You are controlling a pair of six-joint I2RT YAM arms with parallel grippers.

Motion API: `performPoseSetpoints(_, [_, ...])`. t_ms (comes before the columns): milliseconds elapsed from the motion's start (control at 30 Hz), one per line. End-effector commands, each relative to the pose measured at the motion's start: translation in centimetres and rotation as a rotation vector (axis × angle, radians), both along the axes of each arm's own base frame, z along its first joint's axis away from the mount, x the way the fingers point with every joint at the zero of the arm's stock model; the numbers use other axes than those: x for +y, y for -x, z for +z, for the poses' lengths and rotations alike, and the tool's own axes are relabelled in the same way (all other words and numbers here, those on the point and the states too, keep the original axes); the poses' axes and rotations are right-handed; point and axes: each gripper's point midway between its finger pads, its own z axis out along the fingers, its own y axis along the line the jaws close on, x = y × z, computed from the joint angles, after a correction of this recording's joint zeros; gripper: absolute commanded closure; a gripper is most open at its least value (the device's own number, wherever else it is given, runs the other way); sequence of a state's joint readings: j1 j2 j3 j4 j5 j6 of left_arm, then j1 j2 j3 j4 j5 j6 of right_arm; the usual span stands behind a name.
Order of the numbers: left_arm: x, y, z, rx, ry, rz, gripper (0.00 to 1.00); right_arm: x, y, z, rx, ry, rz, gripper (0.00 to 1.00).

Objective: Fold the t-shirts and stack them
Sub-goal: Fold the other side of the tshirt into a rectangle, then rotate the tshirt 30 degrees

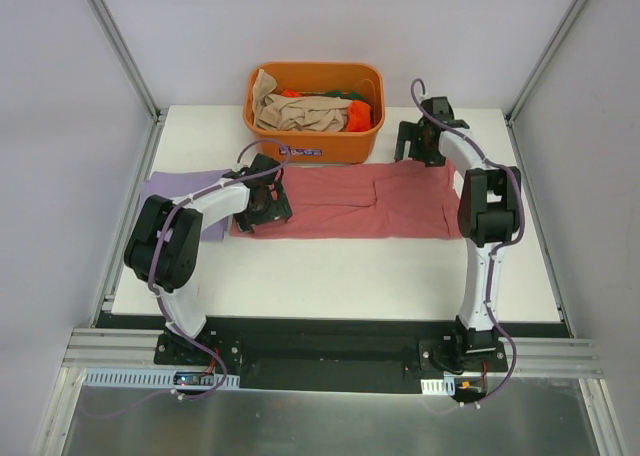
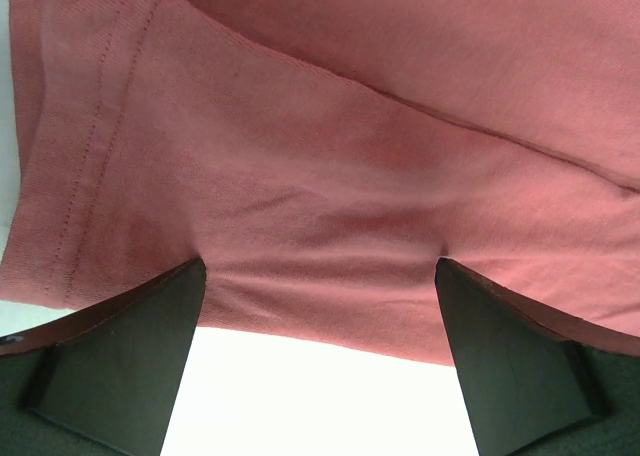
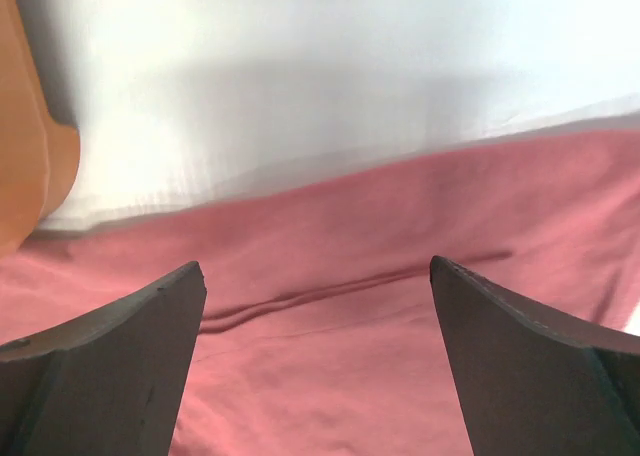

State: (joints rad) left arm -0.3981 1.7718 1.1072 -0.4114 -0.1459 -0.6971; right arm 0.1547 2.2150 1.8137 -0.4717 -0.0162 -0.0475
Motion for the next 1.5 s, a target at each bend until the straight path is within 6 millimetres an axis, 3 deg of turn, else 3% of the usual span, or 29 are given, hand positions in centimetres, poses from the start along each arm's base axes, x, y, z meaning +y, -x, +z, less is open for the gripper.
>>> performPoseSetpoints(0, [1.5,2.4,-1.0,0.074,-0.035,-0.025,0.01,-1.1,-1.8,4.7,-0.084,-0.006,0.031,0.04])
performPoseSetpoints(67, [1.4,2.5,-0.7,0.068,-0.024,-0.035,0.01,-1.7,-1.4,6.6,-0.122,0.03,0.04,0.04])
performPoseSetpoints(200, [0.8,2.5,-0.4,0.068,0.002,-0.05,0.01,-3.2,2.6,8.3,-0.119,0.069,-0.013,0.04])
performPoseSetpoints(300, [0.0,3.1,-0.5,0.088,0.033,-0.066,0.01,-3.5,7.4,6.8,-0.044,0.026,-0.106,0.04])
performPoseSetpoints(433, [-1.8,5.4,-0.8,0.128,0.082,-0.085,0.01,-1.5,12.6,4.7,0.033,-0.144,-0.176,0.04])
performPoseSetpoints(500, [-2.7,7.0,-0.8,0.143,0.094,-0.101,0.01,-0.6,13.3,3.6,0.051,-0.2,-0.177,0.04])
performPoseSetpoints(633, [-5.3,12.2,-1.0,0.212,0.153,-0.166,0.01,-1.5,13.6,1.1,0.176,-0.14,-0.197,0.04])
performPoseSetpoints(733, [-8.1,16.1,-0.3,0.27,0.236,-0.221,0.01,-2.1,12.0,0.4,0.187,-0.147,-0.21,0.04])
performPoseSetpoints(833, [-12.2,19.2,2.7,0.227,0.301,-0.352,0.01,-4.7,9.5,-1.0,0.229,-0.119,-0.266,0.04])
performPoseSetpoints(867, [-13.4,19.1,4.4,0.161,0.308,-0.407,0.01,-5.8,8.2,-1.2,0.243,-0.128,-0.301,0.04])
performPoseSetpoints(900, [-14.0,19.2,5.9,0.097,0.298,-0.469,0.01,-5.5,7.3,-1.3,0.271,-0.153,-0.296,0.04])
performPoseSetpoints(933, [-14.4,18.9,7.3,0.047,0.296,-0.493,0.01,-6.9,5.8,-1.3,0.256,-0.191,-0.322,0.04])
performPoseSetpoints(1000, [-14.0,18.1,9.6,-0.04,0.31,-0.488,0.01,-7.3,3.3,-1.5,0.245,-0.234,-0.318,0.04])
performPoseSetpoints(1067, [-13.2,17.0,11.0,-0.128,0.299,-0.462,0.01,-7.4,1.4,-0.5,0.216,-0.244,-0.292,0.04])
performPoseSetpoints(1167, [-12.0,15.9,12.0,-0.193,0.279,-0.436,0.01,-6.8,0.9,2.1,0.157,-0.251,-0.229,0.04])
performPoseSetpoints(1233, [-10.7,14.6,11.6,-0.214,0.245,-0.391,0.01,-6.8,1.8,4.1,0.108,-0.215,-0.206,0.04])
performPoseSetpoints(1300, [-9.7,13.3,10.8,-0.197,0.222,-0.361,0.01,-6.9,3.8,4.9,0.092,-0.188,-0.206,0.04])
performPoseSetpoints(1467, [-7.6,9.0,8.5,-0.132,0.177,-0.299,0.01,-5.2,11.0,5.8,0.123,-0.162,-0.149,0.04])
